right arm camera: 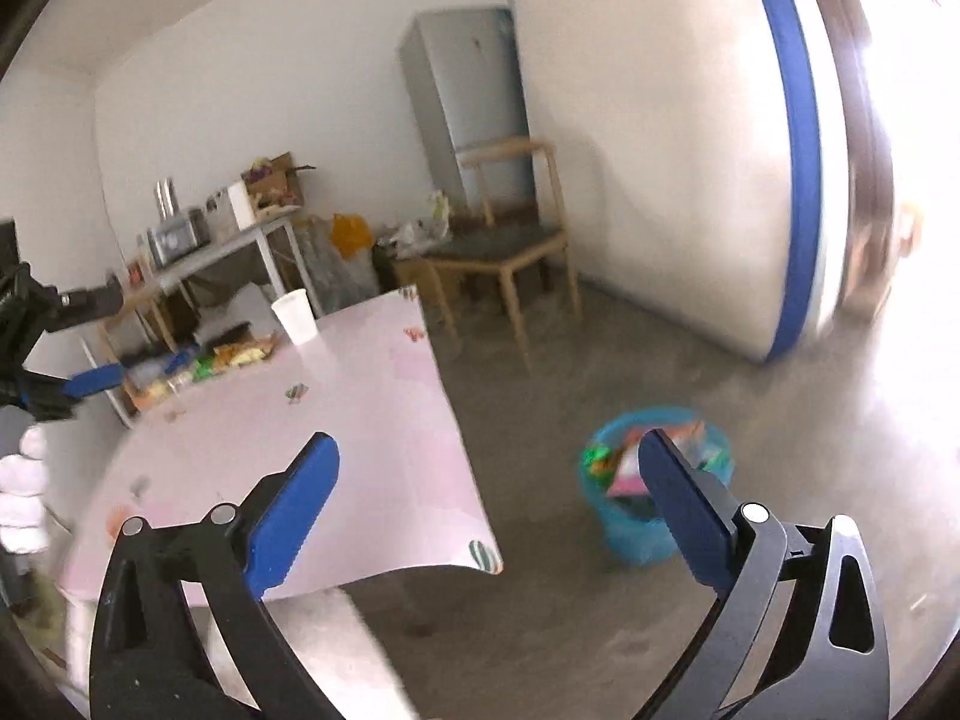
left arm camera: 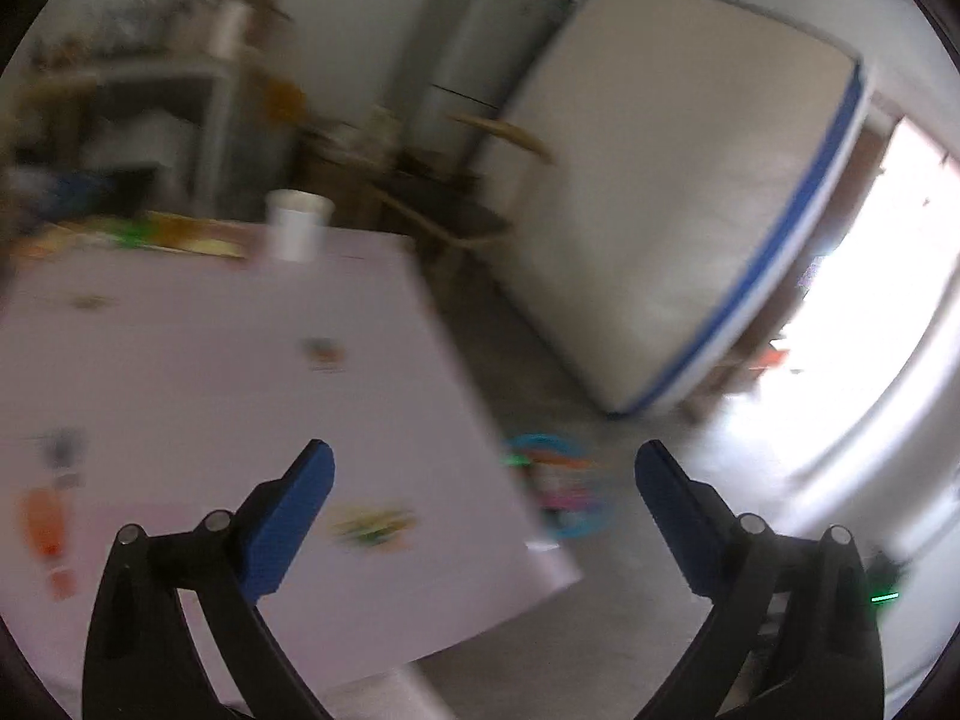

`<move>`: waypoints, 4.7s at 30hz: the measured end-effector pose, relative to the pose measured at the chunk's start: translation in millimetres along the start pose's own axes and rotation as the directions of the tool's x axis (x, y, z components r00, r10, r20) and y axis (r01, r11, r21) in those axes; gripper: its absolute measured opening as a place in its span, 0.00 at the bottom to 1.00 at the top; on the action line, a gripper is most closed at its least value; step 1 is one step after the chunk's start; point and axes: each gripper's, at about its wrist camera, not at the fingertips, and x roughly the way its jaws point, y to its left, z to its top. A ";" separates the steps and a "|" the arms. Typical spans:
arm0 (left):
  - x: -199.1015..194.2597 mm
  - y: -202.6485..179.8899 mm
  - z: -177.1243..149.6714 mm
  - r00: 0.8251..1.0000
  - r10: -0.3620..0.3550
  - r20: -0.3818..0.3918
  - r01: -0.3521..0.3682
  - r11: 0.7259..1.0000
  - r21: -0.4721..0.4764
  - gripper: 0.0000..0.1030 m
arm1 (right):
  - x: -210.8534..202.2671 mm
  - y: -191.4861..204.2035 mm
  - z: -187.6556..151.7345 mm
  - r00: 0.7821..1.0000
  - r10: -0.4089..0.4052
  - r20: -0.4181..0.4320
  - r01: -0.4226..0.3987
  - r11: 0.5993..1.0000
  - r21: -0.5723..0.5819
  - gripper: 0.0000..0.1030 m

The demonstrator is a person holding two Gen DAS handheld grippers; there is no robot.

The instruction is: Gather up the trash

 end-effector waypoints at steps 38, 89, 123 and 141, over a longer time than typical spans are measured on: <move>-2.4 37.6 -66.5 0.919 0.367 -0.145 -0.360 0.930 0.073 0.95 | 26.9 53.1 -15.6 0.941 -0.150 -0.304 0.097 0.978 -0.185 0.92; -11.6 52.2 -65.9 0.894 0.419 -0.156 -0.414 0.908 0.064 0.95 | 27.6 67.9 -13.1 0.946 -0.123 -0.300 0.063 0.978 -0.201 0.92; -32.9 73.6 -64.2 0.883 0.451 -0.131 -0.454 0.891 0.008 0.95 | 29.1 88.3 -14.3 0.949 -0.097 -0.300 0.031 0.976 -0.217 0.91; -38.2 82.2 -64.2 0.875 0.467 -0.128 -0.473 0.881 -0.016 0.95 | 28.2 94.5 -13.9 0.949 -0.092 -0.302 0.025 0.976 -0.217 0.91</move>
